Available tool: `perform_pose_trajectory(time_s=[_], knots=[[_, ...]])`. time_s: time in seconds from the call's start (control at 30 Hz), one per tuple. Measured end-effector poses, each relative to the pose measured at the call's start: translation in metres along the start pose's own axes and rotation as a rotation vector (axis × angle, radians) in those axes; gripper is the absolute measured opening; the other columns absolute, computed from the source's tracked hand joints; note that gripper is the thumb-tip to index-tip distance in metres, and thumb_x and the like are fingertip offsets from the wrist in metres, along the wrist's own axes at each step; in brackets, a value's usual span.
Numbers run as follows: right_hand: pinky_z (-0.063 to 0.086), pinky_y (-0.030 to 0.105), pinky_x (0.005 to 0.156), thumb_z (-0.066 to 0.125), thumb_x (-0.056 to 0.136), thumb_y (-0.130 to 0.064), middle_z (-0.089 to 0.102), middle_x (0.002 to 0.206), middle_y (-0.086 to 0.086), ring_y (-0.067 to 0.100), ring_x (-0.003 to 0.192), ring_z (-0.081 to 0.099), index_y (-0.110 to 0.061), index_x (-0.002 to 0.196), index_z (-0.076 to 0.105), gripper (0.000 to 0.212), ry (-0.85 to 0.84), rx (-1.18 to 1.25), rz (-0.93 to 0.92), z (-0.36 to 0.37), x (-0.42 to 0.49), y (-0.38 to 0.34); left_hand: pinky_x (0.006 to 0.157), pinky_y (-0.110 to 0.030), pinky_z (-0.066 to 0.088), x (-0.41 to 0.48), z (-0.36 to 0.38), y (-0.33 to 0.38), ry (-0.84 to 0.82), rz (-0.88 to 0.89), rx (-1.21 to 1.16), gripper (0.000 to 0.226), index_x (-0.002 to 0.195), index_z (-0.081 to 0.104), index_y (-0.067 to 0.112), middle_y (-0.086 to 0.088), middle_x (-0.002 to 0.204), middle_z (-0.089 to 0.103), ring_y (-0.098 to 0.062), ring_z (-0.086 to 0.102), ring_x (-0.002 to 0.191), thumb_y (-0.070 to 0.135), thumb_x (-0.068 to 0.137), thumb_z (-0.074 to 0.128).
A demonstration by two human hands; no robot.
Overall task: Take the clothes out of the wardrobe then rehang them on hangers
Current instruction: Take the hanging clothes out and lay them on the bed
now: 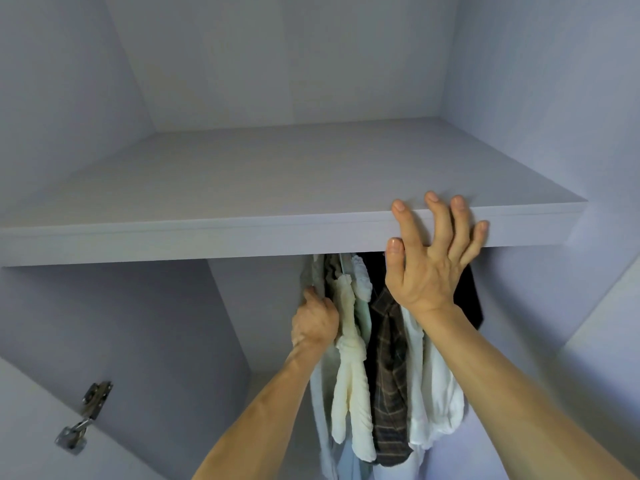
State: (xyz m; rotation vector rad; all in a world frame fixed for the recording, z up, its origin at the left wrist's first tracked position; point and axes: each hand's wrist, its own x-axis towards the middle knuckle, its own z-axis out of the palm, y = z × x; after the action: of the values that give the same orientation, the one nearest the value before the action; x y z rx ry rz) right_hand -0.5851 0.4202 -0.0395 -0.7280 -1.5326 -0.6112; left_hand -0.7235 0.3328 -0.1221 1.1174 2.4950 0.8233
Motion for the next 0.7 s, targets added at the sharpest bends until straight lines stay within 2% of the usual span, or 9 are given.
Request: perform_pose_trajectory(time_s=[0.07,0.17,0.27,0.37,0.43,0.47,0.53,0.6,0.7], knots=[[0.005,0.053,0.119,0.029,0.101,-0.040,0.036,0.151,0.006,0.029,0.146,0.020,-0.037,0.148,0.040,0.048,-0.013,-0.002,0.004,-0.003,0.001,0.002,0.079,-0.037,0.051,-0.004,-0.005,-0.001,0.036,-0.035,-0.051,0.035,0.129,0.043,0.008,-0.018,0.111,0.065,-0.037,0.065,0.097,0.031,0.105,0.034],[0.004,0.053,0.119,0.030,0.101,-0.040,0.035,0.151,0.006,0.028,0.147,0.019,-0.036,0.147,0.042,0.047,-0.035,-0.003,0.012,-0.004,0.003,0.001,0.078,-0.047,0.056,0.000,-0.011,-0.005,0.015,-0.041,-0.074,0.039,0.121,0.045,0.015,-0.016,0.099,0.067,-0.038,0.065,0.090,0.048,0.104,0.031],[0.003,0.052,0.120,0.031,0.101,-0.040,0.034,0.152,0.005,0.028,0.147,0.018,-0.037,0.147,0.041,0.047,-0.053,0.000,0.027,-0.006,0.003,-0.001,0.082,-0.046,0.055,0.005,-0.016,-0.010,0.004,-0.040,-0.133,0.032,0.120,0.051,0.017,-0.014,0.097,0.065,-0.035,0.063,0.090,0.037,0.106,0.031],[0.002,0.052,0.120,0.032,0.101,-0.039,0.033,0.153,0.005,0.028,0.148,0.018,-0.037,0.148,0.039,0.047,-0.066,-0.006,0.036,-0.008,0.002,0.000,0.082,-0.045,0.056,0.002,-0.022,-0.016,0.042,-0.018,-0.261,0.028,0.112,0.058,0.010,-0.006,0.081,0.063,-0.028,0.061,0.078,0.024,0.105,0.034],[0.002,0.052,0.120,0.033,0.101,-0.038,0.033,0.153,0.005,0.028,0.148,0.017,-0.037,0.148,0.039,0.047,-0.075,-0.013,0.031,-0.009,0.003,0.000,0.094,-0.047,0.053,-0.001,-0.028,-0.019,0.059,-0.042,-0.363,0.033,0.121,0.058,0.008,-0.011,0.093,0.067,-0.035,0.064,0.096,0.025,0.105,0.035],[0.002,0.052,0.120,0.033,0.101,-0.038,0.033,0.153,0.005,0.028,0.148,0.017,-0.037,0.148,0.039,0.047,-0.078,-0.015,0.028,-0.009,0.003,0.000,0.102,-0.047,0.049,0.000,-0.032,-0.019,0.060,-0.068,-0.421,0.037,0.130,0.056,0.009,-0.015,0.112,0.068,-0.037,0.060,0.112,0.027,0.106,0.035],[0.002,0.053,0.120,0.034,0.101,-0.038,0.033,0.153,0.005,0.027,0.149,0.017,-0.036,0.149,0.039,0.048,-0.086,-0.014,0.026,-0.009,0.003,0.000,0.114,-0.040,0.038,0.000,-0.040,-0.016,0.061,-0.114,-0.541,0.044,0.146,0.046,0.014,-0.009,0.142,0.055,-0.032,0.049,0.133,0.030,0.106,0.038],[0.002,0.053,0.120,0.035,0.101,-0.038,0.032,0.154,0.005,0.028,0.149,0.017,-0.037,0.149,0.039,0.048,-0.096,-0.012,0.029,-0.010,0.003,0.000,0.116,-0.034,0.032,-0.001,-0.048,-0.012,0.075,-0.121,-0.666,0.047,0.151,0.040,0.014,-0.004,0.152,0.046,-0.025,0.043,0.141,0.027,0.106,0.042],[0.003,0.053,0.120,0.036,0.101,-0.037,0.031,0.155,0.004,0.027,0.150,0.017,-0.037,0.150,0.038,0.049,-0.114,-0.013,0.033,-0.012,0.003,-0.001,0.107,-0.023,0.031,-0.005,-0.055,-0.013,0.129,-0.115,-0.797,0.045,0.150,0.041,0.013,-0.001,0.152,0.046,-0.021,0.042,0.141,0.022,0.106,0.043]])
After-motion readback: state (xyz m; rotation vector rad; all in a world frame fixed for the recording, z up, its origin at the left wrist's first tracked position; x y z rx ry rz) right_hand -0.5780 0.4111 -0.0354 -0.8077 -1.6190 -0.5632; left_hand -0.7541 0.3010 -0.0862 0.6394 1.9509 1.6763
